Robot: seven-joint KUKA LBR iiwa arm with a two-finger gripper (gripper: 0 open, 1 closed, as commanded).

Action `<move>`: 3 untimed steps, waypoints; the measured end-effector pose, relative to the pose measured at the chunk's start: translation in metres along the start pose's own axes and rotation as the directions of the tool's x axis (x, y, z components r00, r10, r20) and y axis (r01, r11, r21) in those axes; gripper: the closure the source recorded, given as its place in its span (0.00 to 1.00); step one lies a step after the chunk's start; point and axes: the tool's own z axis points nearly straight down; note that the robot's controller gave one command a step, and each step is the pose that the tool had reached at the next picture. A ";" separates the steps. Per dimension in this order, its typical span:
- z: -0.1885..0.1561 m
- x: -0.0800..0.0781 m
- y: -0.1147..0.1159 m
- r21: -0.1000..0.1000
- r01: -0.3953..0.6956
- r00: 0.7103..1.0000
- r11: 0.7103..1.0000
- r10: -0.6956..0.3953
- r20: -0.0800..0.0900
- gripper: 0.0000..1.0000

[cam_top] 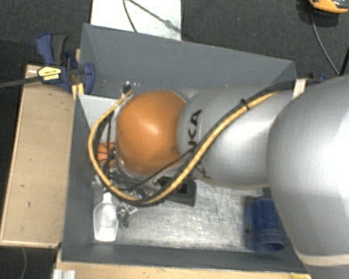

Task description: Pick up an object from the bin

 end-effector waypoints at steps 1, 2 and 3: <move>0.037 -0.007 -0.005 0.002 0.397 0.918 0.918 -0.397 -0.001 0.00; 0.046 -0.013 -0.006 0.009 0.379 0.925 0.925 -0.379 0.014 1.00; 0.045 -0.013 -0.006 0.009 0.376 0.927 0.927 -0.376 0.013 1.00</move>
Offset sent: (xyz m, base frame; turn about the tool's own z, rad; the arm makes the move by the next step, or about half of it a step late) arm 0.0074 0.0021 -0.0439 -0.3653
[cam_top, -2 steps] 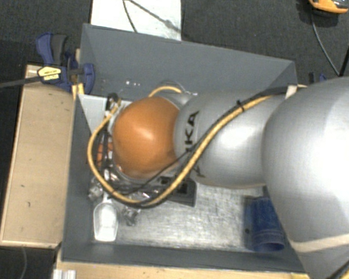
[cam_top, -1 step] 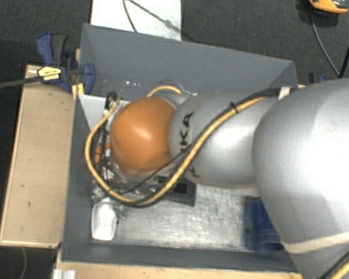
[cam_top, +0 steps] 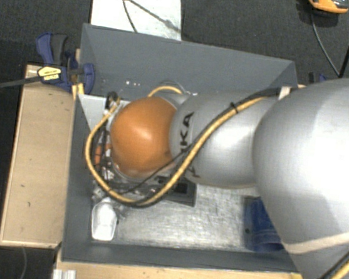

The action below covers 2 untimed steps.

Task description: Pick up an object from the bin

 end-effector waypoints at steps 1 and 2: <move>-0.005 0.002 0.001 -0.006 -0.003 1.000 1.000 0.003 -0.012 1.00; -0.025 0.004 0.001 -0.010 -0.006 1.000 1.000 0.006 -0.019 1.00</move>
Offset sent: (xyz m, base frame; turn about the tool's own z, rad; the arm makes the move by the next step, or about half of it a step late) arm -0.0002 0.0001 0.0232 0.0001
